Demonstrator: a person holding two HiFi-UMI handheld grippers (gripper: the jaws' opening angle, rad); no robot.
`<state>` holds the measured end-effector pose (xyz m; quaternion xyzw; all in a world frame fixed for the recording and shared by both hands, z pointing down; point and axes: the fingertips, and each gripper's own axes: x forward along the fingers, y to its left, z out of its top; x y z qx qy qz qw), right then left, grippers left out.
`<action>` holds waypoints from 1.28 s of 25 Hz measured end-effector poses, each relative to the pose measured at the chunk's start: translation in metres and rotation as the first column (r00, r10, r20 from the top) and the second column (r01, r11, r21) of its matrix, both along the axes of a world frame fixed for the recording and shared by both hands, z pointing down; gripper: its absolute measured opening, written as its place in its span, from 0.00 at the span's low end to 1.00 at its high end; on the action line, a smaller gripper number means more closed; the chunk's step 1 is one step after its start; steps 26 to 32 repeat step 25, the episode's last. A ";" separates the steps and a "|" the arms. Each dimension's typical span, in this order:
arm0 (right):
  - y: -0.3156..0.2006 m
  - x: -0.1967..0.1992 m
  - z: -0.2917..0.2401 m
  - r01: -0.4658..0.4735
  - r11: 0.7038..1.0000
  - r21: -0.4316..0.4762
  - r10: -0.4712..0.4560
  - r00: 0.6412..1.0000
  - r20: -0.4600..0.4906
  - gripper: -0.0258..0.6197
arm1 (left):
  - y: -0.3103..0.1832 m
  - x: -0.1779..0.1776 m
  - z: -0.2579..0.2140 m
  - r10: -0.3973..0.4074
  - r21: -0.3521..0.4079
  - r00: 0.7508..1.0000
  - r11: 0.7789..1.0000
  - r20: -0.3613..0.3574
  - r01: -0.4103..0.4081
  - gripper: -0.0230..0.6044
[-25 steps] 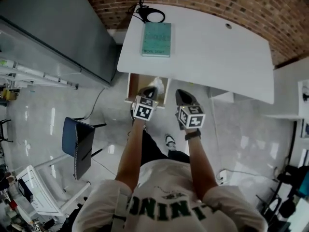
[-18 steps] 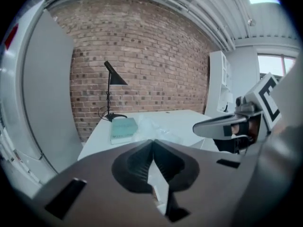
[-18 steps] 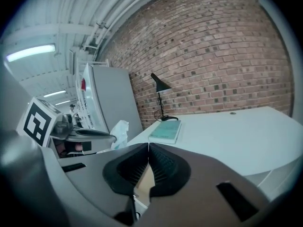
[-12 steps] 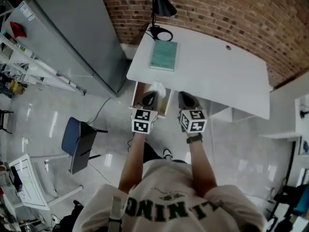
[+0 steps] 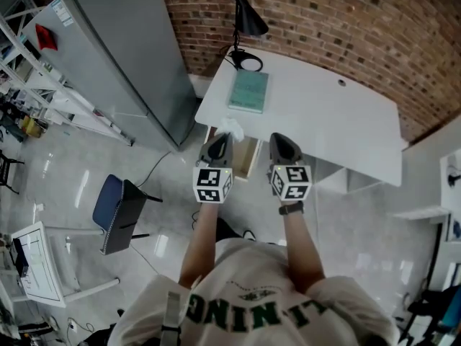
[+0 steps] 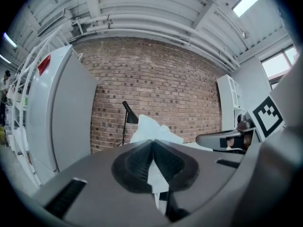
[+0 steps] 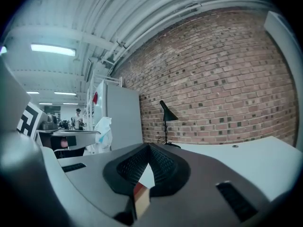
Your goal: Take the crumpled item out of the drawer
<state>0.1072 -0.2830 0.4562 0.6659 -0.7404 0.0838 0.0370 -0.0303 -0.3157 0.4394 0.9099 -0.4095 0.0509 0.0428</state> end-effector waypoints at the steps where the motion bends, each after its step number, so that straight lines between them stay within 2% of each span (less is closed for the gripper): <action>1: 0.001 0.000 -0.001 0.000 1.000 0.004 0.000 1.000 -0.006 0.04 | 0.001 0.001 -0.002 -0.002 0.010 1.000 1.000 -0.002 0.002 0.04; 6: 0.001 -0.004 -0.010 0.015 1.000 0.024 -0.015 0.999 -0.029 0.04 | 0.007 0.001 -0.006 -0.007 0.051 1.000 0.999 0.001 0.007 0.04; 13: 0.004 -0.012 -0.009 0.046 0.998 0.033 -0.046 0.999 -0.019 0.05 | 0.013 -0.007 0.000 -0.037 0.051 0.999 0.998 -0.002 0.037 0.04; 32: -0.006 -0.021 -0.011 0.068 0.997 0.029 -0.068 0.998 -0.013 0.04 | 0.008 -0.016 -0.002 -0.047 0.059 0.999 0.997 0.015 0.046 0.04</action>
